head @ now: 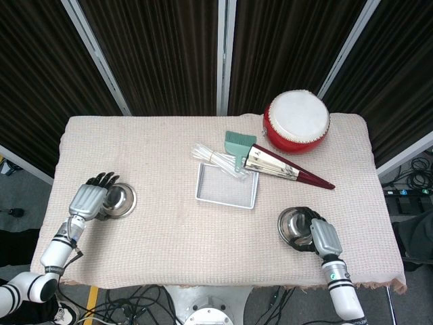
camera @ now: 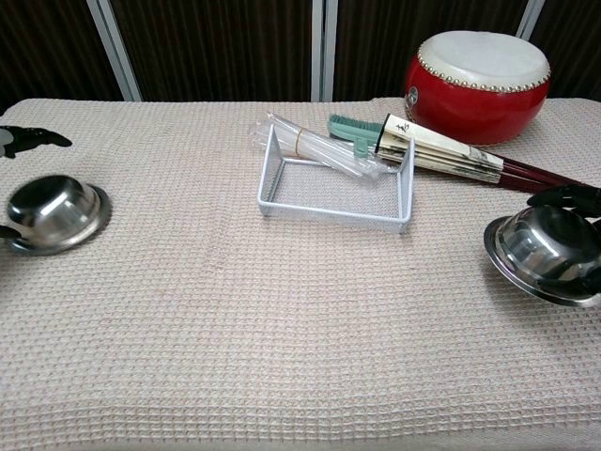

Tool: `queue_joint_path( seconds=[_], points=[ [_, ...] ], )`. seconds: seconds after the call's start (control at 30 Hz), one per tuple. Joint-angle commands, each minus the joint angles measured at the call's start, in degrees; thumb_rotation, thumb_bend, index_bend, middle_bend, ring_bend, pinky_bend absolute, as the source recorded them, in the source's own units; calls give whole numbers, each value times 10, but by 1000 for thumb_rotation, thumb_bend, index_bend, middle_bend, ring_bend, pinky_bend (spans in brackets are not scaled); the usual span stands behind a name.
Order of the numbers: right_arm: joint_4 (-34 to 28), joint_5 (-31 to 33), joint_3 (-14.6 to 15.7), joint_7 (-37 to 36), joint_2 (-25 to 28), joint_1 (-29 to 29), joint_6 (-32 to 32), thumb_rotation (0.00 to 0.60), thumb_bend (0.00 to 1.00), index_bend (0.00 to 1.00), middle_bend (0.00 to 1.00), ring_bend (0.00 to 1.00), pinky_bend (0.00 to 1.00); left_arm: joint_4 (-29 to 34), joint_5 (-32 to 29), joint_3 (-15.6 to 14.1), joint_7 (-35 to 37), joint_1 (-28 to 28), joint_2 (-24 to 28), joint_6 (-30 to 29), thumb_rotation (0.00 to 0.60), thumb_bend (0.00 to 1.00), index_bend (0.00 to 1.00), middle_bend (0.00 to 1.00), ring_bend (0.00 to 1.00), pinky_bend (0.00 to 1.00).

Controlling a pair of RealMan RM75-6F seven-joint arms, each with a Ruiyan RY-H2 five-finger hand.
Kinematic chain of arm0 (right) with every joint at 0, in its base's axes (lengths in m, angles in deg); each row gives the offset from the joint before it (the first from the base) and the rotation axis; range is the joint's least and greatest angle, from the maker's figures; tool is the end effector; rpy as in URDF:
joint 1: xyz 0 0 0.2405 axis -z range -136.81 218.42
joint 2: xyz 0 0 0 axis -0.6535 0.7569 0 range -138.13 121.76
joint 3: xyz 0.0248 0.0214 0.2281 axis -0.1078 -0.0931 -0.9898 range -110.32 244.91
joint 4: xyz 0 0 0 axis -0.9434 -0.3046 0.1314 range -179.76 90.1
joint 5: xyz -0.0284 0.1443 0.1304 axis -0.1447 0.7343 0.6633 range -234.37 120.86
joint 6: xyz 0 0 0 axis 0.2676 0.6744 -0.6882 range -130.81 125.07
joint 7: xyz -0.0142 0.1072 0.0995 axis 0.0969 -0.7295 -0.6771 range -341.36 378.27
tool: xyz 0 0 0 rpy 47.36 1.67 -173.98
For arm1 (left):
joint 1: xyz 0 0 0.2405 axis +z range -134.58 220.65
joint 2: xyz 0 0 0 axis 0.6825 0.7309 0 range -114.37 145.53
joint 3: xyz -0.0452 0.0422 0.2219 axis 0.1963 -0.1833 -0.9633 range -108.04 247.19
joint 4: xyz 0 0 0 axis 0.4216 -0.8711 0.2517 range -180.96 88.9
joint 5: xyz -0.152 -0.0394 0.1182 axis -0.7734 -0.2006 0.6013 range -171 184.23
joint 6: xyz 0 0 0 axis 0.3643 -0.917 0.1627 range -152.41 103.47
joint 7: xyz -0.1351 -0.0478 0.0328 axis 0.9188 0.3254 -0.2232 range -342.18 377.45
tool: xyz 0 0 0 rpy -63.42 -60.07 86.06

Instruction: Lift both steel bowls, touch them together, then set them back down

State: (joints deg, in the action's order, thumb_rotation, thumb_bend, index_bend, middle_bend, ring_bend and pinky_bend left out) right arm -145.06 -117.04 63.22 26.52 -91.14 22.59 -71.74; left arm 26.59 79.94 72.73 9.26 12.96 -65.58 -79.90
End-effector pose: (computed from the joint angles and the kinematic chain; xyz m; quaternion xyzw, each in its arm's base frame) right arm -0.2245 -0.2182 0.0248 0.5445 -0.6060 0.3643 0.4512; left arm -0.2649 0.3036 0.0468 -0.7320 -0.3804 -0.2677 0.4978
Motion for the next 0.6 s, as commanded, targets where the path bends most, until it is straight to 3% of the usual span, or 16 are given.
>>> queue_joint_path(
  seconds=[0.03,0.3,0.43,0.6],
  points=[
    [10,-24,-6,-27,-3,5,-1,600,43,0,0,0,47,4,23,-2,27,0,5,-9,600,0,0,0,0,129],
    [9,-58,-2,-54,9,22,-16,600,20,0,0,0,1,57,21,4,-10,21,30,-62,600,0,0,0,0,117],
    [12,-87,4,-79,17,41,-41,600,16,0,0,0,0,118,14,2,-36,75,49,-153,600,0,0,0,0,115],
    [36,-116,8,-91,13,61,-75,600,14,0,0,0,0,136,16,-14,-35,148,38,-257,600,0,0,0,0,115]
  ],
)
